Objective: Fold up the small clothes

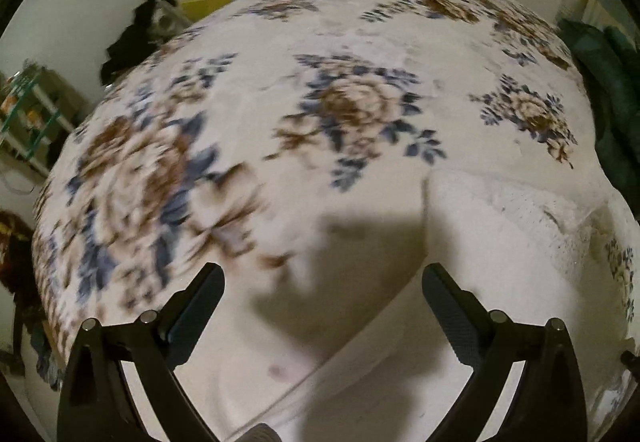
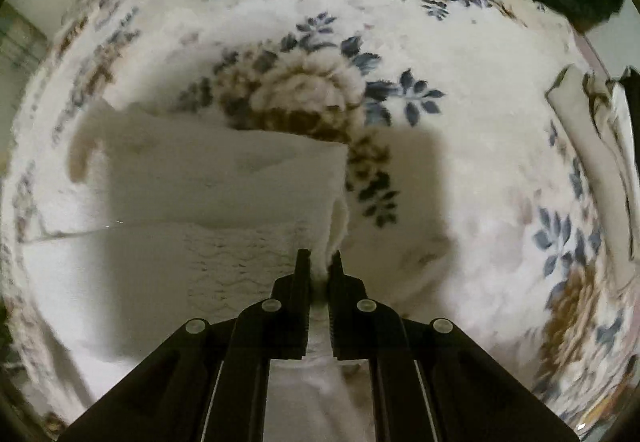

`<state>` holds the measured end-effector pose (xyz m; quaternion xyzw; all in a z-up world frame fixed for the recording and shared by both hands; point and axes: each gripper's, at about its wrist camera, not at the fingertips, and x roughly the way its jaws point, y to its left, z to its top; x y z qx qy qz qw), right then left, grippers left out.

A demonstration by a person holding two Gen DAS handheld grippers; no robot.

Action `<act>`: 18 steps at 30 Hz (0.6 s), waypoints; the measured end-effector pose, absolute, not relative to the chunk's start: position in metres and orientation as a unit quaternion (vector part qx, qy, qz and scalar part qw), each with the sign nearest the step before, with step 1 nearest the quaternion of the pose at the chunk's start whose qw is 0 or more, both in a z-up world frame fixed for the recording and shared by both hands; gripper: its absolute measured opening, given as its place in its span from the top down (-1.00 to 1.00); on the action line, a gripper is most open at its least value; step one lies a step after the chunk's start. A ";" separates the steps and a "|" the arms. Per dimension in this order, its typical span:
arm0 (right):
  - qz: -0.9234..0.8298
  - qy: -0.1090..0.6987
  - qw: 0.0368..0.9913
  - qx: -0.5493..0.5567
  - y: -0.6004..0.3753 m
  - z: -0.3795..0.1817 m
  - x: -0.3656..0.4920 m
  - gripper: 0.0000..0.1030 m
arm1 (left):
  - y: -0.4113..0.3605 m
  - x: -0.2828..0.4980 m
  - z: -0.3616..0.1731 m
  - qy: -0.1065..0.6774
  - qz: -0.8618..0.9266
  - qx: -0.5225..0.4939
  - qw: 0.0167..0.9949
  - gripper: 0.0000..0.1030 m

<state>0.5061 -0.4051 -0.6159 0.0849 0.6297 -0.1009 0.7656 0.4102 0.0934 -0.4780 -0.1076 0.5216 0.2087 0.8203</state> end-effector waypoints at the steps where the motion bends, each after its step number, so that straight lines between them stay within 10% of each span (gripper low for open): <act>1: -0.107 0.635 0.761 0.078 -0.405 -0.622 0.508 0.84 | 0.090 0.422 -0.484 0.526 0.200 -0.101 0.821 -0.96; 7: -0.129 0.661 0.730 0.114 -0.419 -0.639 0.509 0.61 | 0.078 0.480 -0.534 0.570 0.157 -0.042 0.806 -0.96; 11: -0.121 0.664 0.717 0.172 -0.435 -0.623 0.498 -0.21 | 0.084 0.480 -0.529 0.560 0.144 -0.042 0.815 -0.96; 18: -0.097 0.661 0.709 0.228 -0.468 -0.571 0.453 -0.25 | 0.058 0.427 -0.460 0.508 0.094 -0.027 0.856 -0.96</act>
